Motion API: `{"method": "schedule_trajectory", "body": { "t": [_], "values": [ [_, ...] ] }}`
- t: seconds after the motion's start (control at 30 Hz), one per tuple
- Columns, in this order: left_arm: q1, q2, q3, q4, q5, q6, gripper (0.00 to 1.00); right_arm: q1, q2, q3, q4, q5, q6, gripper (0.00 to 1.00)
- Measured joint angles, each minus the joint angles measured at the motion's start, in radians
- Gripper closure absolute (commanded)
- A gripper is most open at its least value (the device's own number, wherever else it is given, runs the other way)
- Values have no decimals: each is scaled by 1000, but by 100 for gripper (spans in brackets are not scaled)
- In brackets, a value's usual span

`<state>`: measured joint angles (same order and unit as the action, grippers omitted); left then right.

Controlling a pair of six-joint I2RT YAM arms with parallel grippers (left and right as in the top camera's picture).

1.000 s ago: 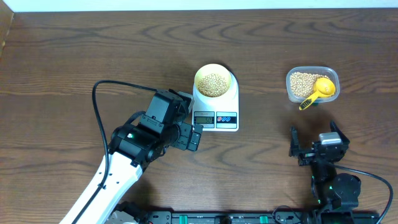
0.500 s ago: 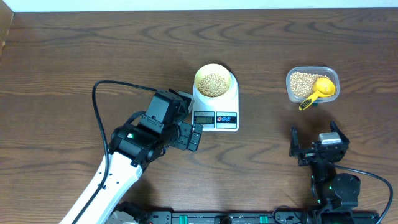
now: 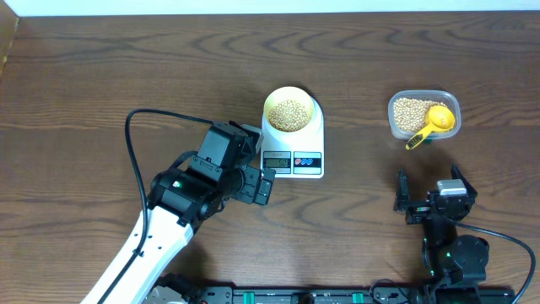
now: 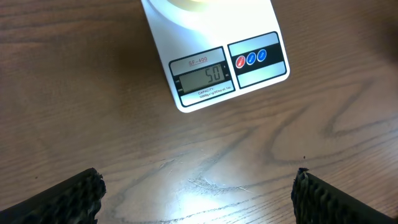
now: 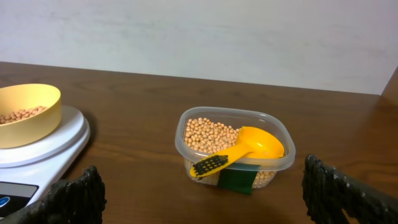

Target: Scoop item into bowl and weigh 50g on scale

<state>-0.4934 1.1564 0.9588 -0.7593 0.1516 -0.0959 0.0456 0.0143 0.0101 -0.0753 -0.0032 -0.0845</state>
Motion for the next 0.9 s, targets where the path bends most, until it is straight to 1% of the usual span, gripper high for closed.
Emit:
{"method": "schedule_trajectory", "body": {
  "t": [0.9],
  "values": [
    [0, 0, 0, 0, 0, 0, 2, -12, 0, 0, 0, 0, 0, 1]
  ]
}}
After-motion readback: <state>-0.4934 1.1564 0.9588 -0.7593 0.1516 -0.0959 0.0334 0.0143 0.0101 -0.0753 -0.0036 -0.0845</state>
